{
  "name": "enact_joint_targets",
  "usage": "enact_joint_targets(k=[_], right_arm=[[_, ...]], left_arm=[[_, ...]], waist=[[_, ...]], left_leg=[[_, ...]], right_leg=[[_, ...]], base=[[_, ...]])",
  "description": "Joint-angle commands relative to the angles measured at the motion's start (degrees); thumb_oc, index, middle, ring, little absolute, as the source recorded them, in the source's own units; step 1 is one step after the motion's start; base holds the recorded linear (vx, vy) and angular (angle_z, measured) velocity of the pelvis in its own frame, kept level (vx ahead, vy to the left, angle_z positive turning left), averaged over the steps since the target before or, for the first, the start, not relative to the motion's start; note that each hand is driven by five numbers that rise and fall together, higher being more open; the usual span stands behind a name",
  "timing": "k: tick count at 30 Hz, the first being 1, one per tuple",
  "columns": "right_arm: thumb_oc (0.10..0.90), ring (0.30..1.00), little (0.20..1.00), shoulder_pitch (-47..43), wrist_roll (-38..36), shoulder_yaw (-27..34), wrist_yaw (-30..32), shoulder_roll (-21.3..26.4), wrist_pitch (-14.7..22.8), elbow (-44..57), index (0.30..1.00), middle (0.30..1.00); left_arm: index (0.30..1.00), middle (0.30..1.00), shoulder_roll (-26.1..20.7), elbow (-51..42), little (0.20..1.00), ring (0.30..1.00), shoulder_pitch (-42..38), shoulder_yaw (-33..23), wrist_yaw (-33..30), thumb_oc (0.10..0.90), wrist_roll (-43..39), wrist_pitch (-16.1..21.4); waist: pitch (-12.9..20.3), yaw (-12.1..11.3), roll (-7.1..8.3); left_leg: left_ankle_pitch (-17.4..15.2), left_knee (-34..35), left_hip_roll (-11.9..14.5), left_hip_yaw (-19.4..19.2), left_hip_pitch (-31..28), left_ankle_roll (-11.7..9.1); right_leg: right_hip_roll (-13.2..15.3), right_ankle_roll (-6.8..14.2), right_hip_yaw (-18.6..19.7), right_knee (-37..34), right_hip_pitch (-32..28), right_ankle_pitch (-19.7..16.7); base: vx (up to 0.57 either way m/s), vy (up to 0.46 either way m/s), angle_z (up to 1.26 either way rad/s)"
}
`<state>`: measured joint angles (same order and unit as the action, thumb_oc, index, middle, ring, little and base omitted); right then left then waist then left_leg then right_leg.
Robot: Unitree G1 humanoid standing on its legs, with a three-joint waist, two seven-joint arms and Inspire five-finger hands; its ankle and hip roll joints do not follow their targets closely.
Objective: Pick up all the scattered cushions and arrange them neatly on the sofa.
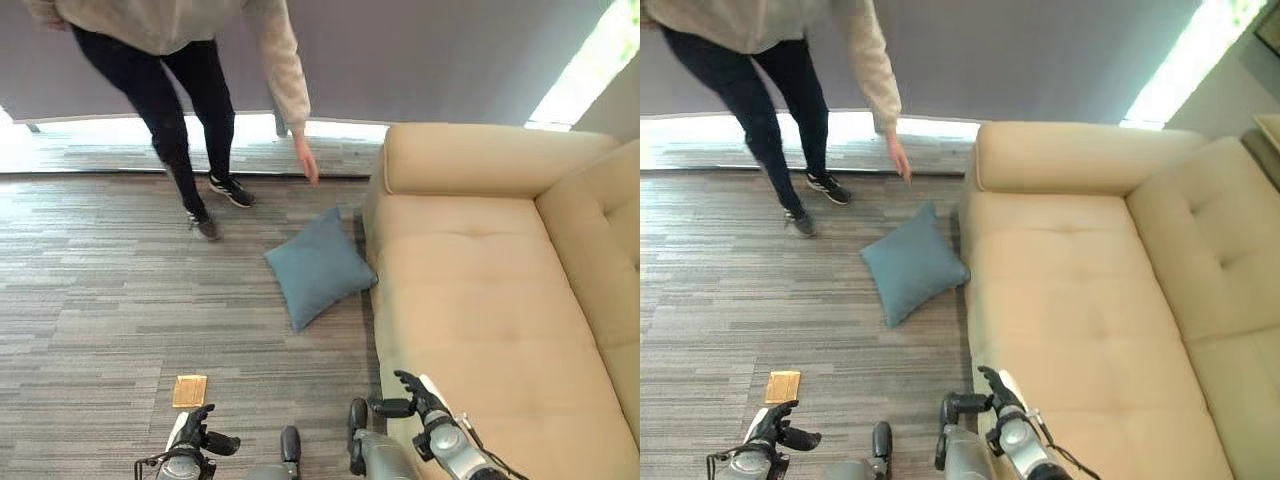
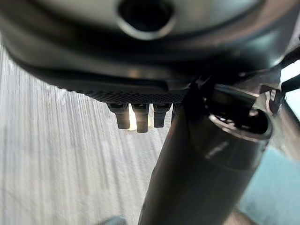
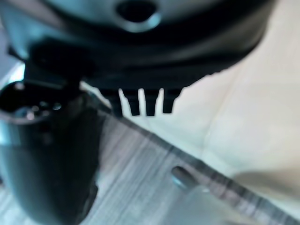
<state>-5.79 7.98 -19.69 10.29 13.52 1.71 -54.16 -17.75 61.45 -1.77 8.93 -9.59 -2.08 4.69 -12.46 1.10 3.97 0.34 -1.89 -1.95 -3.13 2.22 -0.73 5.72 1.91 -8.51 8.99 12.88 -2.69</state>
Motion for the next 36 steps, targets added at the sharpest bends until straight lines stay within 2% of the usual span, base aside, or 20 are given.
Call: enact_joint_targets(k=[1,3,5,6,7,8,9,10,11,13,19,21,24,25,28,29,32,33,34,36], right_arm=[[0.8,0.9,0.9,-1.5,-0.5,1.2,1.8,3.7,1.4,1.4,0.9,0.9],[0.8,0.9,0.9,-1.2,-1.2,1.4,1.9,4.2,1.1,0.9,0.9,0.9],[0.8,0.9,0.9,-1.1,-1.3,1.3,1.8,4.2,0.9,0.4,0.9,0.9],[0.8,0.9,0.9,-0.8,-1.5,1.7,1.8,4.3,0.6,-0.4,0.9,0.9],[0.8,0.9,0.9,-0.6,-1.6,2.0,1.8,4.3,0.7,-0.7,0.9,0.9],[0.8,0.9,0.9,-0.4,-1.7,2.4,1.9,4.4,0.8,-0.8,0.9,0.9],[0.8,0.9,0.9,-0.3,-1.7,2.4,1.9,4.4,0.8,-0.8,0.9,0.9],[0.8,0.9,0.9,-0.2,-1.9,2.8,2.2,4.7,0.8,-0.6,0.9,0.9],[0.8,0.9,0.9,-0.2,-1.6,2.6,2.0,4.8,0.7,-0.7,0.9,0.9],[0.8,0.9,0.9,0.1,-1.1,2.8,1.9,4.4,0.7,-1.4,0.9,0.9],[0.8,0.9,0.9,0.0,-0.2,2.5,1.7,3.2,0.4,-2.4,0.9,0.9],[0.8,0.9,0.9,0.0,0.0,2.4,1.5,2.6,0.3,-2.9,0.9,0.9],[0.8,0.9,0.9,-0.2,0.3,2.1,1.0,1.5,-0.1,-2.7,0.9,0.9],[0.8,0.9,0.9,-0.2,0.3,2.1,1.0,1.5,-0.1,-2.7,0.9,0.9],[0.8,0.9,0.9,-0.2,-0.1,1.9,0.8,0.9,0.1,-1.8,0.9,0.9],[0.8,0.9,0.9,-0.2,-0.1,1.8,0.7,0.9,0.1,-1.6,0.9,0.9],[0.8,0.9,0.9,-0.3,-0.1,1.6,0.6,1.2,0.1,-0.9,0.9,0.9],[0.8,0.9,0.9,-0.7,-0.1,1.2,0.6,1.5,0.0,-0.8,0.9,0.9],[0.8,0.9,0.9,-0.7,-0.1,1.2,0.6,1.5,0.0,-0.8,0.9,0.9],[0.8,0.9,0.9,-1.6,0.2,1.0,0.6,1.9,-0.1,-0.6,0.9,0.9]], left_arm=[[0.9,0.9,-0.8,-4.0,0.9,0.9,0.8,1.6,-0.2,0.8,0.7,1.3],[0.9,0.9,-0.2,-4.4,0.9,0.9,0.0,2.5,-0.1,0.8,0.7,1.0],[0.9,0.9,-0.1,-4.5,0.9,0.9,-0.2,2.7,0.0,0.8,0.6,1.0],[0.9,0.9,0.1,-4.3,0.9,0.9,-0.3,3.1,0.3,0.8,0.8,0.7],[0.9,0.9,0.2,-3.9,0.9,0.9,-0.2,3.3,0.3,0.8,1.2,0.7],[0.9,0.9,0.2,-3.5,0.9,0.9,-0.3,3.5,0.4,0.8,1.6,0.6],[0.9,0.9,0.2,-3.5,0.9,0.9,-0.3,3.5,0.4,0.8,1.6,0.6],[0.9,0.9,0.2,-3.5,0.9,0.9,-0.3,3.7,0.2,0.8,2.2,0.6],[0.9,0.9,0.2,-3.2,0.9,0.9,-0.1,3.5,0.3,0.8,2.3,0.6],[0.9,0.9,0.5,-2.0,0.9,0.9,0.4,3.2,0.5,0.8,2.5,0.5],[0.9,0.9,0.0,-0.2,0.9,0.9,1.0,1.9,0.1,0.8,2.2,0.3],[0.9,0.9,-0.4,0.4,0.9,0.9,1.2,1.0,-0.1,0.8,1.8,0.2],[0.9,0.9,-2.1,0.3,0.9,0.9,0.9,-0.3,-0.6,0.8,1.1,0.0],[0.9,0.9,-2.1,0.3,0.9,0.9,0.9,-0.3,-0.6,0.8,1.1,0.0],[0.9,0.9,-3.4,-0.3,0.9,0.9,1.0,-1.2,-0.8,0.8,0.4,-0.1],[0.9,0.9,-3.5,-0.5,0.9,0.9,1.2,-1.3,-0.7,0.8,0.3,-0.2],[0.9,0.9,-3.6,-0.3,0.9,0.9,1.6,-1.7,-0.8,0.8,-0.1,-0.2],[0.9,0.9,-3.3,0.2,0.9,0.9,1.7,-1.9,-0.9,0.8,-0.9,-0.2],[0.9,0.9,-3.3,0.2,0.9,0.9,1.7,-1.9,-0.9,0.8,-0.9,-0.2],[0.9,0.9,-2.7,1.3,0.9,0.9,1.3,-2.2,-0.7,0.8,-1.3,-0.2]], waist=[[1.1,0.4,1.05],[0.7,0.5,1.65],[0.7,0.4,1.78],[1.4,0.4,2.14],[1.7,0.6,2.08],[2.1,0.7,1.92],[2.1,0.7,1.99],[2.4,0.5,1.39],[2.5,0.3,0.88],[3.0,0.6,0.59],[3.6,-0.1,1.75],[3.7,-0.7,2.16],[3.0,-1.1,2.27],[3.0,-1.1,2.28],[1.7,-0.9,1.7],[1.6,-0.8,1.67],[1.5,-0.7,1.75],[1.5,-0.3,2.24],[1.4,-0.3,2.11],[1.0,0.5,2.5]], left_leg=[[-7.7,-21.4,2.7,-0.6,6.0,-2.7],[-5.5,-28.2,3.3,-0.8,9.7,-2.7],[-5.8,-28.1,3.7,-1.0,10.1,-2.5],[-7.7,-23.2,4.5,-2.0,10.3,-2.0],[-8.0,-20.4,4.9,-2.4,9.8,-2.0],[-7.1,-16.4,5.4,-3.1,9.6,-2.1],[-6.9,-16.1,5.3,-3.2,9.4,-2.1],[-3.5,-10.3,5.7,-3.8,10.7,-2.5],[-2.8,-7.2,5.5,-3.2,9.9,-2.7],[-2.3,-5.2,5.2,-2.9,7.8,-2.8],[-3.8,-6.3,3.5,-2.7,7.5,-1.5],[-4.5,-6.1,2.8,-2.6,7.0,-0.4],[-6.1,-5.4,1.5,-2.6,4.6,1.7],[-6.1,-5.4,1.5,-2.6,4.6,1.7],[-7.2,-5.7,1.2,-2.0,2.5,3.0],[-7.6,-5.7,1.0,-1.9,1.8,3.0],[-8.4,-5.0,0.7,-1.7,0.1,3.0],[-9.1,-4.5,-0.1,-1.5,-0.7,2.9],[-9.2,-4.5,0.0,-1.4,-0.9,2.8],[-10.2,-3.9,-0.8,-0.7,-2.5,2.6]], right_leg=[[-0.7,1.6,-0.2,-3.8,-4.7,4.7],[-1.2,-0.1,-0.5,-4.7,-6.6,5.6],[-1.3,-0.2,-0.7,-4.9,-7.1,5.9],[-1.0,0.3,-1.3,-6.0,-8.3,6.5],[-0.9,0.6,-1.7,-6.3,-8.5,6.6],[-1.0,1.0,-2.1,-6.8,-8.9,6.7],[-1.0,1.0,-2.1,-6.9,-9.0,6.7],[-1.5,1.4,-2.4,-7.7,-9.9,6.9],[-2.0,1.6,-2.0,-7.7,-10.1,7.1],[-2.2,2.0,-2.2,-8.2,-10.6,7.3],[-0.9,2.9,-1.0,-7.7,-11.0,7.2],[-0.1,3.5,-0.5,-4.8,-10.8,8.0],[2.4,5.5,-0.6,6.1,-7.4,7.0],[2.4,5.5,-0.6,6.1,-7.4,7.0],[3.0,5.3,0.0,16.0,-3.6,5.0],[2.8,5.0,0.2,16.2,-2.8,5.3],[2.0,4.3,-0.6,12.7,-1.4,5.7],[1.7,4.3,-1.5,6.9,0.3,4.5],[1.5,4.3,-1.6,6.7,0.0,4.5],[0.7,4.9,-1.9,0.0,2.5,1.9]], base=[[0.06,-0.09,0.31],[0.11,-0.112,0.42],[0.13,-0.051,0.02],[0.2,-0.025,-0.16],[0.21,0.008,-0.04],[0.1,0.023,0.12],[0.16,0.07,0.25],[0.16,0.096,0.41],[0.16,0.097,0.46],[0.16,0.117,0.06],[0.13,0.142,-0.22],[0.14,0.219,-0.02],[0.1,0.192,-0.07],[0.07,0.122,-0.01],[0.15,0.133,0.15],[0.24,0.098,0.13],[0.19,0.012,0.07],[0.15,-0.018,0.05],[0.23,-0.029,0.1],[0.28,-0.043,-0.1]])
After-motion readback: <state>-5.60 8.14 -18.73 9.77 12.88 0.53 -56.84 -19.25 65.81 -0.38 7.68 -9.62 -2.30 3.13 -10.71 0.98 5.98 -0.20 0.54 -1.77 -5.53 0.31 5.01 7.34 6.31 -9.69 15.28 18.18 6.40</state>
